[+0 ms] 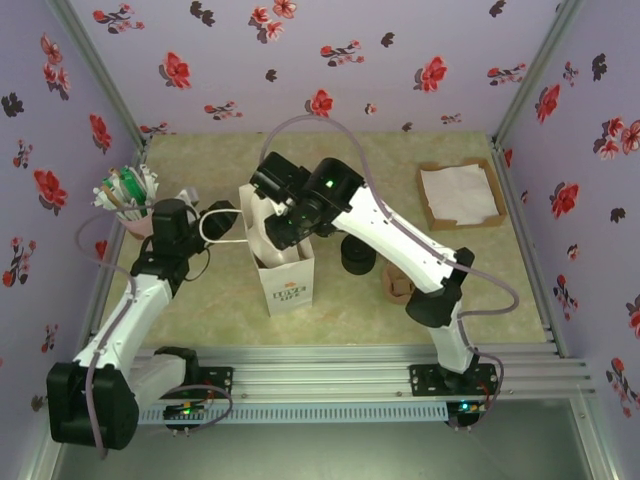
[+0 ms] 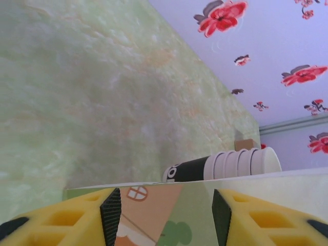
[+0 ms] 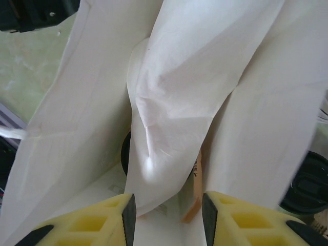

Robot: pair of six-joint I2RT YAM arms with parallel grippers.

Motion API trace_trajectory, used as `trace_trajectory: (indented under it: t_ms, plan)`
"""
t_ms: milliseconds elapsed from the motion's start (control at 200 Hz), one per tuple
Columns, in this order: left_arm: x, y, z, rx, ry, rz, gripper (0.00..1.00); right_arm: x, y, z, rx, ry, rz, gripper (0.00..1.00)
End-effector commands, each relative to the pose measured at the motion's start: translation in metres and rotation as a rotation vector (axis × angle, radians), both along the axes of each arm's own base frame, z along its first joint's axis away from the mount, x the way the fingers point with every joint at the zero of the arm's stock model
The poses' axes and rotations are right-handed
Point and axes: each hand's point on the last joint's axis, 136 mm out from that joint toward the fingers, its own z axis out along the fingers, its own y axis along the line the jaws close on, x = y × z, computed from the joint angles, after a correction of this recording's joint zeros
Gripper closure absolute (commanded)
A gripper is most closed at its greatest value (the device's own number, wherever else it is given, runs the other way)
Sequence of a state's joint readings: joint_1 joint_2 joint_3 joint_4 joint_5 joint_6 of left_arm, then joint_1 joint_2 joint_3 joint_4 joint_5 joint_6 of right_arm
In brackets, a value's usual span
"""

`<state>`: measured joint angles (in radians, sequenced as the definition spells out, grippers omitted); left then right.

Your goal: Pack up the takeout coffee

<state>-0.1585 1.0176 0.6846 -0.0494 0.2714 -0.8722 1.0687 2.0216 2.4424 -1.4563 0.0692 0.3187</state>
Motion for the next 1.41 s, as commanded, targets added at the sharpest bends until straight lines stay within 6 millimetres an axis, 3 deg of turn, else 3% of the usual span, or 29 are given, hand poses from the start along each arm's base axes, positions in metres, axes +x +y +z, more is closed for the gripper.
trace_trajectory:
  t_ms: [0, 300, 410, 525, 815, 1120, 1280, 1400]
  plan:
    - [-0.009, 0.020, 0.004, 0.046, 0.012, 0.050, 0.42, 0.002, -0.003, 0.032, 0.077, -0.075, -0.025, 0.56]
    - [-0.035, 0.052, 0.009, 0.091, 0.028, 0.131, 0.30, 0.020, 0.005, 0.065, 0.212, -0.178, -0.065, 0.49]
    - [-0.042, 0.058, 0.006, 0.107, 0.039, 0.150, 0.21, 0.032, 0.021, 0.065, 0.254, -0.178, -0.083, 0.50]
    - [-0.049, 0.065, -0.001, 0.125, 0.065, 0.169, 0.01, 0.048, 0.037, 0.054, 0.263, -0.184, -0.116, 0.54]
    - [-0.081, 0.093, -0.015, 0.218, 0.054, 0.299, 0.01, 0.094, 0.046, 0.019, 0.203, -0.221, -0.210, 0.65]
    - [-0.070, 0.114, -0.031, 0.317, -0.022, 0.386, 0.01, 0.096, 0.060, -0.038, 0.120, -0.137, -0.203, 0.70]
    - [-0.063, 0.127, -0.029, 0.456, -0.086, 0.405, 0.01, 0.091, 0.060, -0.033, 0.152, -0.124, -0.204, 0.70]
    - [-0.056, 0.131, -0.032, 0.577, -0.123, 0.371, 0.01, 0.082, 0.056, -0.001, 0.207, -0.167, -0.193, 0.70]
